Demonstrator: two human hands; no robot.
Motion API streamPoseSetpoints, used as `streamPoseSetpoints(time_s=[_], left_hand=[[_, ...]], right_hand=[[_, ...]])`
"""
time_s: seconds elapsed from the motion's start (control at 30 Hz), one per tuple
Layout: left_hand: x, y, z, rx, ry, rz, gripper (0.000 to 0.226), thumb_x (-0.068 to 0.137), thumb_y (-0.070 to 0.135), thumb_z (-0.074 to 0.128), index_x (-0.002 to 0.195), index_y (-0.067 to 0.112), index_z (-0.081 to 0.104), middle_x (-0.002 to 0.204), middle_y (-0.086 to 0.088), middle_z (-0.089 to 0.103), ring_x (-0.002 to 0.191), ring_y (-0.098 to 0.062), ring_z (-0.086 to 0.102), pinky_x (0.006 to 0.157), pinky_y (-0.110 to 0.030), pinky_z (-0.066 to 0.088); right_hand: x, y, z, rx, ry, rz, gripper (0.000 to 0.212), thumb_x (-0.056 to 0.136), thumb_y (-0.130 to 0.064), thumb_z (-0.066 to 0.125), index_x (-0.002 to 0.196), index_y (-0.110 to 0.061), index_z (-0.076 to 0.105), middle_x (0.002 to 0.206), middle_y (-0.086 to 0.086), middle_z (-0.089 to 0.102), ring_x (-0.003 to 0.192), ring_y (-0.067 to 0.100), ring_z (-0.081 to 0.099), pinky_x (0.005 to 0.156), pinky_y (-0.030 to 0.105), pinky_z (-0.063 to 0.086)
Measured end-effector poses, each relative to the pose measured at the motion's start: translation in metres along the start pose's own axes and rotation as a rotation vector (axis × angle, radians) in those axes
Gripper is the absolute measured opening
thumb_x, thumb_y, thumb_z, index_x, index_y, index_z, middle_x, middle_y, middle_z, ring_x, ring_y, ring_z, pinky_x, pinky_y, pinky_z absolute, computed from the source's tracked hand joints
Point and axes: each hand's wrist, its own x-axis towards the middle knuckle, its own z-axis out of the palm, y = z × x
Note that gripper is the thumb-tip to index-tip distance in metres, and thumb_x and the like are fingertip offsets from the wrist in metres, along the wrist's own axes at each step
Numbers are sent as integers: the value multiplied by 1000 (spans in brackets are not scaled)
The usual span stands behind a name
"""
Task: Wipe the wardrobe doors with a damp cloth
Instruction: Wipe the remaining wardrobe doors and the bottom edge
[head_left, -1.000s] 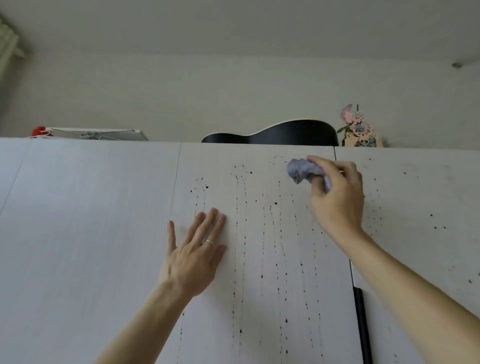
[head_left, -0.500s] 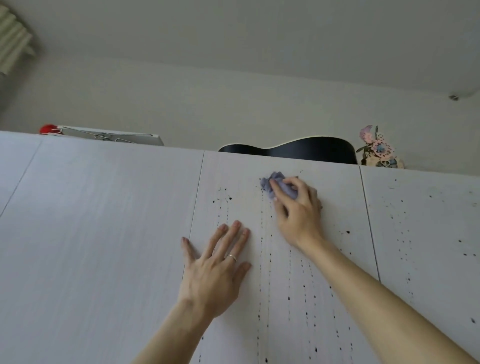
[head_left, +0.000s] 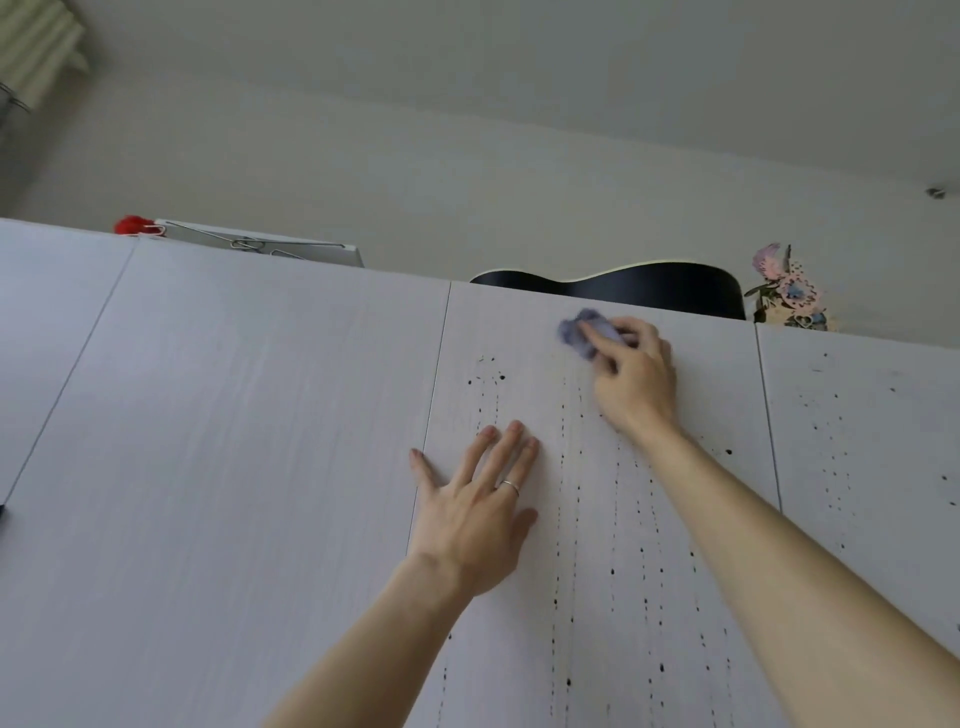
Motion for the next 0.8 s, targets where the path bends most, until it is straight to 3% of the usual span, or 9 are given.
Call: streamPoseSetpoints(time_s=[0.07, 0.13, 0.27, 0.37, 0.47, 0.6, 0.67, 0.73, 0.8], left_hand=[[-2, -4, -3, 4, -32, 8, 71, 106, 51, 29, 157, 32, -16, 162, 15, -29, 151, -9, -22, 110, -77, 0], [-4, -6, -6, 22, -50, 18, 72, 105, 51, 30, 157, 33, -17, 161, 16, -30, 151, -9, -22, 111, -77, 1], [-4, -5, -6, 8, -69, 20, 73, 105, 53, 30, 156, 33, -19, 159, 18, -33, 150, -7, -24, 111, -76, -1], [-3, -6, -8, 7, -84, 10, 74, 105, 55, 29, 156, 34, -19, 155, 20, -37, 149, -7, -24, 111, -75, -1], [-1, -5, -14, 15, -99, 12, 75, 104, 56, 31, 156, 35, -18, 156, 21, -36, 150, -6, -23, 112, -75, 1], [0, -5, -17, 21, -132, 14, 76, 103, 55, 35, 156, 35, -17, 161, 19, -29, 150, -7, -21, 112, -76, 3], [-2, -5, -17, 19, -137, 9, 76, 104, 54, 34, 156, 35, -17, 160, 18, -30, 150, -7, -22, 112, -76, 2], [-2, -5, -16, 24, -137, 10, 76, 104, 54, 33, 156, 35, -19, 160, 18, -32, 150, -7, -23, 111, -76, 0], [-1, -5, -16, 27, -125, 15, 76, 104, 55, 32, 155, 34, -20, 159, 17, -33, 150, -7, -24, 111, -76, -1]], right_hand=[[6, -7, -4, 22, 78, 215, 46, 100, -12, 49, 137, -37, 58, 142, -3, 41, 125, 24, 40, 107, 41, 37], [1, -22, 4, 42, 110, 266, 50, 98, -10, 49, 140, -38, 55, 145, -2, 40, 128, 26, 38, 110, 43, 34], [-30, -22, 24, 29, -51, -118, 48, 92, -5, 57, 129, -35, 66, 142, -4, 48, 123, 27, 44, 108, 41, 39], [-16, -16, 14, 91, -130, -189, 41, 93, -7, 61, 120, -36, 72, 134, -10, 53, 117, 17, 46, 107, 32, 40], [3, -18, -1, -1, -91, -75, 39, 94, -12, 58, 118, -38, 72, 129, -10, 54, 116, 17, 47, 102, 32, 42], [4, -24, -8, 96, 183, 381, 40, 98, -13, 52, 131, -31, 65, 139, 0, 48, 125, 29, 44, 103, 43, 39], [-12, -41, 7, 39, 114, 219, 44, 93, -8, 56, 129, -31, 66, 138, 1, 51, 123, 30, 46, 103, 43, 39], [-29, -47, 23, 4, -56, -129, 43, 89, -8, 61, 121, -34, 72, 134, -3, 58, 121, 26, 50, 103, 37, 42], [-28, -43, 16, 41, -193, -262, 39, 89, -9, 63, 116, -36, 74, 132, -10, 61, 121, 17, 50, 106, 26, 38]])
